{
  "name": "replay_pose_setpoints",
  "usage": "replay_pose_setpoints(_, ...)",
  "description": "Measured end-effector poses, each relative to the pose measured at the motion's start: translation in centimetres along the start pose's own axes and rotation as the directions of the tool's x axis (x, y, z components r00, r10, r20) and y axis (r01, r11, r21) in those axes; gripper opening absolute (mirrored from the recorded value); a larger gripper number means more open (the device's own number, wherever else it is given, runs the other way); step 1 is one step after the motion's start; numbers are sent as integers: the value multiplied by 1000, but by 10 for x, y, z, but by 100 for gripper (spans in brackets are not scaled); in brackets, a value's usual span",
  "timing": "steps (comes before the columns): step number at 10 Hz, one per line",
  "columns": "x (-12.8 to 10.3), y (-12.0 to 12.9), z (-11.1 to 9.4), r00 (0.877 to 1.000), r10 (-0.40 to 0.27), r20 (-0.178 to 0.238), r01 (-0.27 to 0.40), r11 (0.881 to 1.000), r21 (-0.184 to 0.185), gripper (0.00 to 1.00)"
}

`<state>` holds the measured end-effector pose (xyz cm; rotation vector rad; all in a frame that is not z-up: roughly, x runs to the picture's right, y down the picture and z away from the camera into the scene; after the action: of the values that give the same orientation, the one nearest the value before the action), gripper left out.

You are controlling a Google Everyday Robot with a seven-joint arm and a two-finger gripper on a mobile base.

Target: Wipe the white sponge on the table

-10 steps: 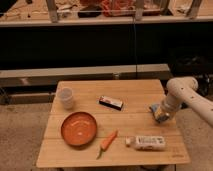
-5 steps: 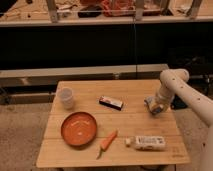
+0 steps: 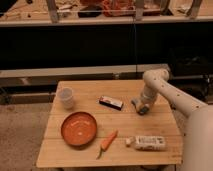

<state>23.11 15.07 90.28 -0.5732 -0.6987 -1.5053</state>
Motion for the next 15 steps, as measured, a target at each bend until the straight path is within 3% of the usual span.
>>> replay_pose_setpoints(2,-11,-11,6,999,-35,7,35,999,-2,32)
replay_pose_setpoints(7,-22,-8,5,999,-47,8,47,999,-4,32)
replay_pose_setpoints(9,-46,1,0,999,-52,5,52,999,-5,32)
replay_pose_setpoints(12,-106,26,-9,999,-36,-8,36,999,-3,32)
replay_pose_setpoints(15,-135,74,-14,999,30,-24,-29,1000,10,32)
